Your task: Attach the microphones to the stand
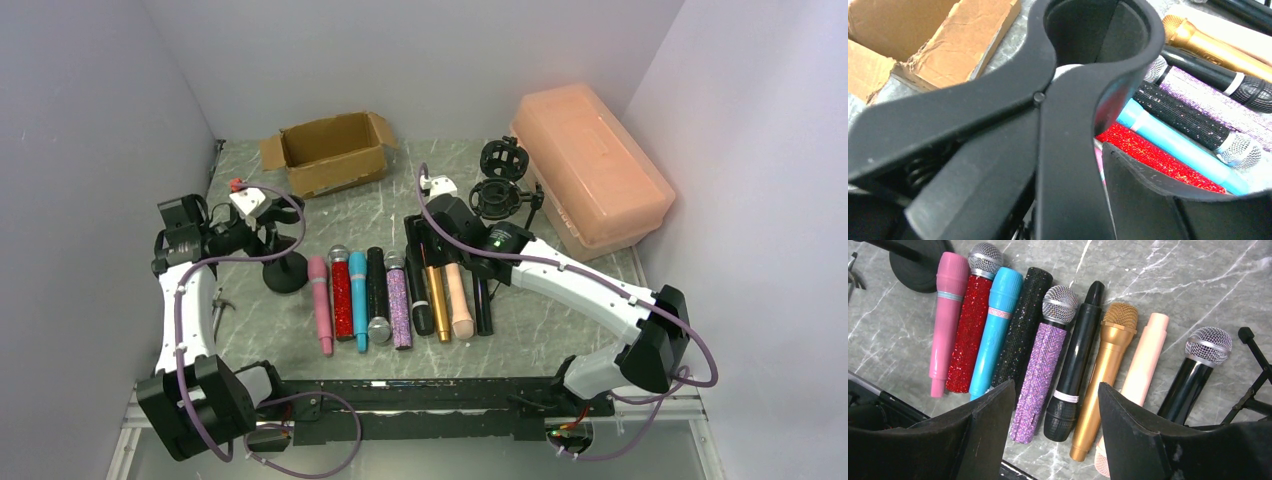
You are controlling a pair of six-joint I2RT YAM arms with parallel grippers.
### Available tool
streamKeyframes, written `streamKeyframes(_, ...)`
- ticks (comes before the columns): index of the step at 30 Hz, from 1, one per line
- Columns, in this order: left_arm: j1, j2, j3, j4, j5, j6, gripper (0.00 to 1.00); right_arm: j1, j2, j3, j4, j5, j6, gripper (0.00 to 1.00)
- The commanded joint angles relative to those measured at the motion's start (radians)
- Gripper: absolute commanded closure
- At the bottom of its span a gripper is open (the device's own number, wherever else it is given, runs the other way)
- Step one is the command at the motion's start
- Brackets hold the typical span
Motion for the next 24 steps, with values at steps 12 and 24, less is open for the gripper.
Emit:
streamKeyframes(12, 0.014, -0.072, 0.038, 0.129, -0.105, -0.075, 0.01, 0.0, 0.045, 0.037, -0.029, 0.036, 0.025, 0.36)
streamKeyframes(24, 0.116, -0.032, 0.201, 0.002, 0.03, -0.161, 0.01, -0.007, 0.095, 0.076, -0.044, 0.024, 0.028, 0.32)
